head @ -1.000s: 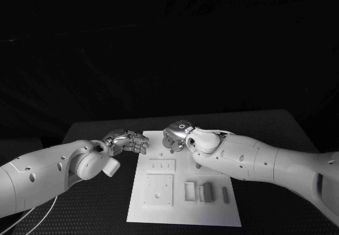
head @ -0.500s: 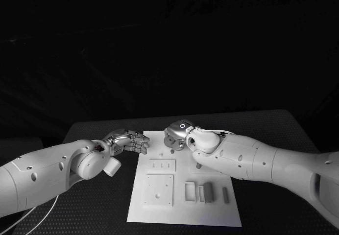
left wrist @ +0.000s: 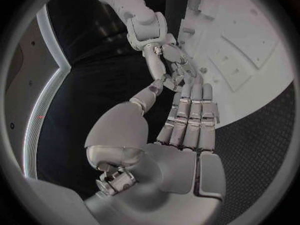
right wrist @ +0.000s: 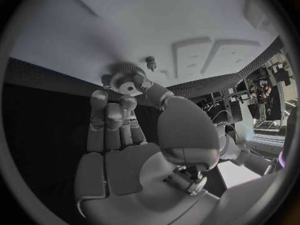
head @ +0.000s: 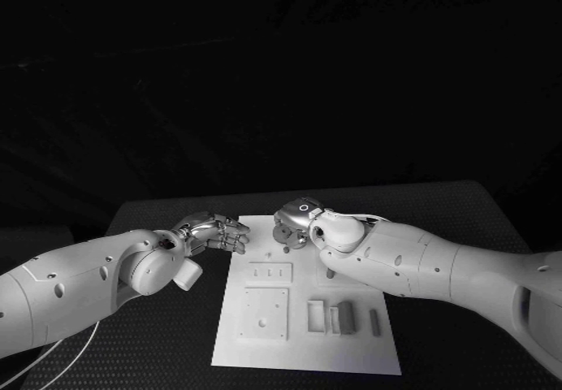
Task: Assemble the parts on the task board
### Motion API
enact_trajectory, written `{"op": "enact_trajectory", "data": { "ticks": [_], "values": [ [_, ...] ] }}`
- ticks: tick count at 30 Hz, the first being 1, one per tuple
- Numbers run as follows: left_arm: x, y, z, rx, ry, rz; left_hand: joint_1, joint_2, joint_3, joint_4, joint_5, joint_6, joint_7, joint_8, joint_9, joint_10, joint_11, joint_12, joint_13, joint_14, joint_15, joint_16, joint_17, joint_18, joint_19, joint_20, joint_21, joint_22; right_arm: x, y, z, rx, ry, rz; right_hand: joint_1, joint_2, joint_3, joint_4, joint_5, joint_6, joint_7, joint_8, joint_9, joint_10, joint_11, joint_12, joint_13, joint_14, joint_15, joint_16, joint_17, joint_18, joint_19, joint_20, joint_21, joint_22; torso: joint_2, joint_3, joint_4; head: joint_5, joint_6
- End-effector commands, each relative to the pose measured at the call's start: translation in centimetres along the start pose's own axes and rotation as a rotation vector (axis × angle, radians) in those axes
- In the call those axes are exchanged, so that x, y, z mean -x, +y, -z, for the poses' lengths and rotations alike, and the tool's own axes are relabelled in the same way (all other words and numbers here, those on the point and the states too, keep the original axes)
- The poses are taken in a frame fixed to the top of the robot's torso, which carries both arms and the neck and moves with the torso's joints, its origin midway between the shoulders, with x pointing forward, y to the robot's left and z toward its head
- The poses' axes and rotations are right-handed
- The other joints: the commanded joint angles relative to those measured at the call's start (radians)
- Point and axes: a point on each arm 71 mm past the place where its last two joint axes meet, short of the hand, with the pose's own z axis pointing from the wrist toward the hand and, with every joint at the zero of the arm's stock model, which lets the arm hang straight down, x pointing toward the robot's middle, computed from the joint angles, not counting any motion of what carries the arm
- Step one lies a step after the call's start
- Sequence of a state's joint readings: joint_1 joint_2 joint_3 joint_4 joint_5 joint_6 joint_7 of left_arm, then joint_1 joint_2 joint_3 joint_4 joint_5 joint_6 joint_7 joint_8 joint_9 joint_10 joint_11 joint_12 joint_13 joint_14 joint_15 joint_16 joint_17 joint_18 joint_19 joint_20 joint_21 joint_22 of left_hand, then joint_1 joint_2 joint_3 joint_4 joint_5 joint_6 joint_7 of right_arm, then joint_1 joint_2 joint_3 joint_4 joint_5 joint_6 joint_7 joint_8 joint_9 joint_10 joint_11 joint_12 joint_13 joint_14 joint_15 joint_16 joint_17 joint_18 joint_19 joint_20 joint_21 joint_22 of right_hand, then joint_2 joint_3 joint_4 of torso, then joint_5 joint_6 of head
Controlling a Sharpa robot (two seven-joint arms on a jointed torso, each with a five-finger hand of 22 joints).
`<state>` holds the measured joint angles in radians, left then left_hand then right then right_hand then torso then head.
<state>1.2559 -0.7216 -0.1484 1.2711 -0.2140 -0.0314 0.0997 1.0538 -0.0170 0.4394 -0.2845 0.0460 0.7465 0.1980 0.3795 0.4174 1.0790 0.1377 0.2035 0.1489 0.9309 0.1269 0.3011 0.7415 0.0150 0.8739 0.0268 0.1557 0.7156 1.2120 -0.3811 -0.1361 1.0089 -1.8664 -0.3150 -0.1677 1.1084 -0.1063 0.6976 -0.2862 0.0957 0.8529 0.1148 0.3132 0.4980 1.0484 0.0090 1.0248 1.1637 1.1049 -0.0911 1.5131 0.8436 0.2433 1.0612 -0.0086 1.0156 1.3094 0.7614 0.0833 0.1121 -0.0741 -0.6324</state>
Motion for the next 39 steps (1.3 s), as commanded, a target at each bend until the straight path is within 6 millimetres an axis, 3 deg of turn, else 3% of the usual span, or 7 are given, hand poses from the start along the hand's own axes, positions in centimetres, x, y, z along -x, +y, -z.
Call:
{"op": "enact_trajectory", "data": {
  "ticks": [1,6,18,27,31,33,39],
  "values": [
    [-0.2,-0.1,0.0,-0.009,0.014,0.006,-0.011,0.002,-0.004,0.000,0.005,0.003,0.012,-0.006,0.001,-0.005,0.003,0.005,0.001,0.005,0.000,-0.007,0.001,0.018,0.006,0.000,-0.004,0.001,-0.1,0.0,0.0,-0.002,0.010,-0.017,0.000,-0.023,0.002,0.005,0.000,0.049,0.026,-0.036,-0.021,-0.035,0.020,0.000,-0.006,-0.008,0.014,-0.007,-0.001,0.019,0.000,0.001,-0.007,0.010,0.000,0.0003,0.0023,0.000,0.000],
    [-0.2,-0.1,-0.1,-0.009,0.014,0.006,-0.012,0.002,-0.004,0.000,0.005,0.003,0.012,-0.006,0.001,-0.006,0.003,0.005,0.001,0.005,0.000,-0.007,0.001,0.018,0.006,0.000,-0.004,0.001,-0.1,0.1,0.0,0.003,0.015,-0.026,0.006,-0.051,0.005,0.010,-0.001,-0.045,0.053,-0.087,-0.047,-0.048,0.046,-0.008,-0.024,-0.013,0.039,-0.009,0.000,0.019,-0.002,0.005,-0.012,0.010,0.000,0.0002,0.0028,0.000,-0.001],
    [-0.2,-0.1,0.0,-0.009,0.013,0.006,-0.011,0.002,-0.004,0.000,0.005,0.003,0.011,-0.006,0.002,-0.006,0.003,0.005,0.001,0.005,-0.001,-0.008,0.002,0.018,0.006,0.000,-0.004,0.001,-0.5,-0.5,0.1,-0.014,0.043,-0.028,0.010,-0.051,0.006,0.019,-0.001,-0.065,0.049,-0.091,-0.050,-0.059,0.043,-0.008,-0.039,-0.024,0.037,-0.011,0.002,0.019,-0.009,0.012,-0.018,0.011,0.000,0.0010,0.0023,0.000,-0.002],
    [-0.1,-0.1,0.0,-0.008,0.010,0.006,-0.012,0.002,-0.004,0.000,0.005,0.004,0.012,-0.006,0.002,-0.006,0.003,0.005,0.001,0.005,-0.001,-0.008,0.002,0.018,0.006,0.000,-0.004,0.002,-1.1,-1.5,0.5,-0.031,0.109,-0.067,0.010,-0.012,0.004,0.015,-0.001,-0.038,0.050,-0.069,-0.044,-0.063,0.044,0.001,-0.048,-0.027,0.038,-0.007,0.004,0.019,-0.013,0.014,-0.018,0.015,0.000,0.0010,0.0023,0.000,-0.003],
    [-0.1,-0.1,0.0,-0.008,0.011,0.006,-0.012,0.002,-0.004,0.000,0.005,0.004,0.012,-0.006,0.002,-0.006,0.003,0.005,0.002,0.005,-0.001,-0.008,0.003,0.017,0.006,0.000,-0.004,0.002,-1.5,-1.6,0.6,-0.024,0.150,-0.088,0.014,0.025,0.006,0.002,-0.001,-0.036,0.046,-0.065,-0.045,-0.068,0.041,0.006,-0.052,-0.031,0.036,-0.006,0.006,0.019,-0.019,0.015,-0.018,0.017,0.000,0.0015,0.0021,0.000,-0.003],
    [-0.1,-0.1,0.0,-0.008,0.012,0.006,-0.012,0.002,-0.004,0.000,0.005,0.004,0.012,-0.006,0.002,-0.006,0.003,0.005,0.002,0.005,0.000,-0.008,0.003,0.017,0.006,0.000,-0.004,0.002,-1.5,-1.6,0.6,-0.023,0.156,-0.085,0.027,0.074,0.028,-0.003,0.002,-0.047,0.032,-0.068,-0.048,-0.080,0.029,0.010,-0.055,-0.040,0.026,-0.005,0.008,0.019,-0.029,0.018,-0.020,0.018,0.000,0.0018,0.0019,0.000,-0.003],
    [-0.1,-0.1,0.0,-0.008,0.011,0.006,-0.012,0.002,-0.004,0.001,0.005,0.004,0.012,-0.007,0.002,-0.006,0.003,0.005,0.002,0.005,0.000,-0.008,0.003,0.017,0.006,0.000,-0.005,0.002,-1.5,-2.2,0.8,-0.048,0.133,-0.091,-0.006,0.091,0.110,0.003,0.001,-0.055,0.019,-0.067,-0.052,-0.093,0.017,0.028,-0.054,-0.052,0.013,0.006,0.016,0.019,-0.034,0.026,-0.010,0.021,0.000,0.0010,0.0029,-0.001,-0.003]
  ]
}}
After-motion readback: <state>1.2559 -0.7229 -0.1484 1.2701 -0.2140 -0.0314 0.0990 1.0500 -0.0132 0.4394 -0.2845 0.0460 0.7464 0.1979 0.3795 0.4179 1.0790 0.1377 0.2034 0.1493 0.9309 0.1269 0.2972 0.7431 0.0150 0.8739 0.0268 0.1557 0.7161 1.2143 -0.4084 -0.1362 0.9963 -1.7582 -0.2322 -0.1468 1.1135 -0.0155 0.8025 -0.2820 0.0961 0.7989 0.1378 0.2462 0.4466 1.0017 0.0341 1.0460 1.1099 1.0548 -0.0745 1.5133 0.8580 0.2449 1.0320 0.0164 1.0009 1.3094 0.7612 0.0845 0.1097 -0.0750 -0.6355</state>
